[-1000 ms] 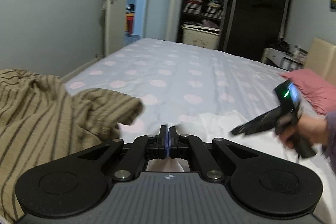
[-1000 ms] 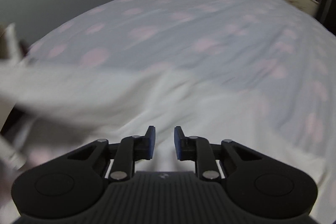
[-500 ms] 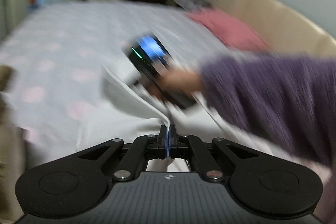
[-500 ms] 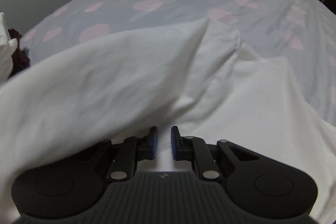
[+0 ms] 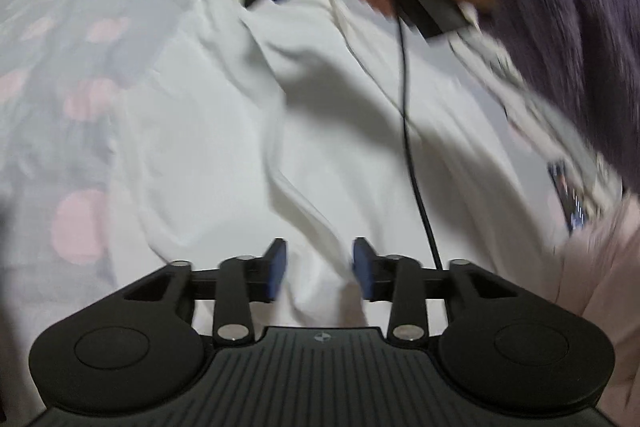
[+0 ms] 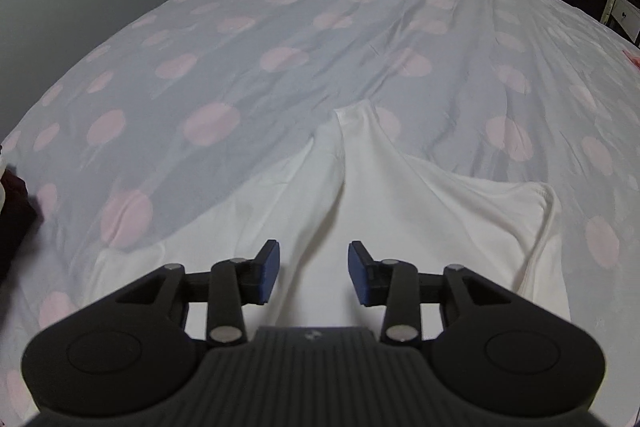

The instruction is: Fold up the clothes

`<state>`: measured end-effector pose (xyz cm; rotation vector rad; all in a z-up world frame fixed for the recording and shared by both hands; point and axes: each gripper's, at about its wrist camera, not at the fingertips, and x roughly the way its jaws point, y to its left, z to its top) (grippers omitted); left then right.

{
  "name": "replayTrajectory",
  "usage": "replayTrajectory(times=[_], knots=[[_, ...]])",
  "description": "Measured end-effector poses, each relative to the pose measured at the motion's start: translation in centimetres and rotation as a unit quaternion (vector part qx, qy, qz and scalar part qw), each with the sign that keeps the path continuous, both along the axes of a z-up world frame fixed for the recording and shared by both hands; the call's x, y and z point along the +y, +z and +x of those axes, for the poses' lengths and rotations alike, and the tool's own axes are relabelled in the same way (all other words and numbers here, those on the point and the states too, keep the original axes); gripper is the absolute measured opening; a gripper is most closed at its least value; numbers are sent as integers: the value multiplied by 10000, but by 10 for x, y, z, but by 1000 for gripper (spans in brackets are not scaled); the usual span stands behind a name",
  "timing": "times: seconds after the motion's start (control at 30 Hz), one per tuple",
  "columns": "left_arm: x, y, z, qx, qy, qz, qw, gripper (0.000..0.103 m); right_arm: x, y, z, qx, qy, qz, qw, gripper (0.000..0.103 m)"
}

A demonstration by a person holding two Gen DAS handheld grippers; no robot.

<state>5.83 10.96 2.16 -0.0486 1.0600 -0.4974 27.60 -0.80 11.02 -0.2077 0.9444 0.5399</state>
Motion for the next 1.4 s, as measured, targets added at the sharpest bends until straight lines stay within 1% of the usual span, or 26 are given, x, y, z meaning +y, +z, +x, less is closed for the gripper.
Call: replayTrajectory(times=[0.07, 0.1, 0.2, 0.23, 0.27, 0.3, 0.33, 0.4, 0.43, 0.5, 0.53, 0.57, 0.63, 0.77, 0.8, 0.83, 0.9, 0.97, 1.03, 1.13, 1.2, 1.27, 1.33, 1.4], knots=[[13, 5, 1, -166, 236, -2, 9996, 38, 4, -5, 3, 63, -56, -12, 10000, 41], [16, 7, 3, -208, 350, 70, 9991, 38, 6, -9, 5, 126, -93, -5, 9999, 41], [31, -1, 9, -142, 754, 312, 9966, 38, 1, -26, 10, 431, -308, 121, 9985, 40], [30, -6, 13, -48, 817, 365, 9960, 38, -1, -33, 13, 580, -375, 246, 9973, 31], [32, -11, 15, 77, 846, 419, 9955, 38, -1, -38, 14, 628, -402, 246, 9969, 4], [33, -15, 15, 154, 851, 478, 9951, 38, 0, -42, 16, 630, -410, 189, 9970, 2], [35, -19, 15, 228, 854, 537, 9946, 38, 0, -47, 17, 631, -419, 131, 9970, 2], [39, -22, 13, 222, 932, 672, 9931, 38, -1, -52, 16, 555, -518, -42, 9971, 2], [43, -20, 13, 201, 959, 695, 9928, 38, -3, -52, 14, 477, -572, -153, 9971, 7], [49, -18, 14, 120, 1015, 652, 9926, 38, -9, -46, -2, 392, -499, -149, 9979, 11], [52, -17, 13, 93, 1027, 622, 9927, 38, -13, -42, -12, 359, -445, -124, 9983, 22], [54, -17, 12, 70, 1007, 608, 9930, 38, -17, -38, -21, 326, -391, -98, 9987, 27], [53, -15, 8, -9, 930, 598, 9939, 38, -24, -30, -39, 260, -283, -47, 9993, 26], [49, -15, -5, -145, 550, 534, 9970, 38, -40, -15, -77, 128, -66, 54, 9999, 28], [46, -15, -12, -197, 415, 528, 9975, 40, -43, -11, -86, 95, -12, 80, 9999, 28], [44, -14, -19, -242, 293, 524, 9979, 41, -48, -9, -101, 79, 65, 142, 9998, 31], [39, -15, -36, -315, 102, 500, 9982, 45, -58, -9, -137, 61, 249, 242, 9994, 32], [33, -20, -53, -361, -25, 471, 9982, 45, -65, -13, -174, 66, 484, 299, 9984, 32], [26, -27, -69, -421, -161, 527, 9976, 45, -71, -19, -210, 88, 763, 342, 9965, 32], [8, -37, -87, -599, -540, 793, 9936, 45, -75, -28, -259, -43, 1258, 439, 9911, 32], [-3, -44, -95, -749, -771, 990, 9893, 45, -75, -31, -286, -165, 1605, 571, 9853, 35], [-13, -52, -101, -889, -892, 1191, 9849, 45, -72, -34, -308, -311, 1858, 608, 9802, 45], [-22, -62, -105, -983, -1063, 1405, 9794, 45, -63, -39, -323, -547, 2163, 424, 9739, 46], [-31, -73, -108, -1098, -1252, 1668, 9718, 44, -51, -47, -334, -893, 2568, 79, 9623, 50]])
